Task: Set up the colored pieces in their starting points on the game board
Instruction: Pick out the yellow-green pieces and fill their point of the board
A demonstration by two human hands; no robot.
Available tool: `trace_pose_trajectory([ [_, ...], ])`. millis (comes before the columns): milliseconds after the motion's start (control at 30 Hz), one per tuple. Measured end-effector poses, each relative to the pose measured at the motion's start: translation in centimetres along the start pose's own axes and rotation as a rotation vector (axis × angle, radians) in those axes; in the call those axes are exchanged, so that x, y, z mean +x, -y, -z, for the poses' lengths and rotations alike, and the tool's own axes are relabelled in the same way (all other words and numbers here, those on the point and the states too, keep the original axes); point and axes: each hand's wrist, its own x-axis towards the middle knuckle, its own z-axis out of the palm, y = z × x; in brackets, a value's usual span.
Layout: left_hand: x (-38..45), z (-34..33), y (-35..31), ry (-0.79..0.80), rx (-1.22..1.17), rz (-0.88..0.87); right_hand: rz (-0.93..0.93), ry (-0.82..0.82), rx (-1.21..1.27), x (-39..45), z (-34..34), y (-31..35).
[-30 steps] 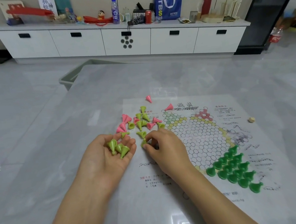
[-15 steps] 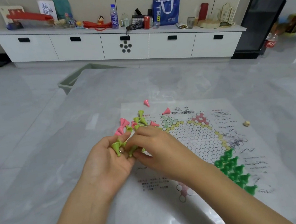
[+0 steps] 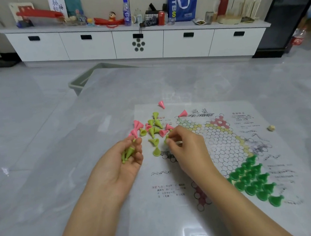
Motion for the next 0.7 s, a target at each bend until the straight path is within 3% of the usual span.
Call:
trace_pose_trajectory([
  [700, -0.58, 0.36, -0.63, -0.022, 0.017, -0.043, 0.065, 0.017, -0.152, -0.28, -0.82, -0.56],
])
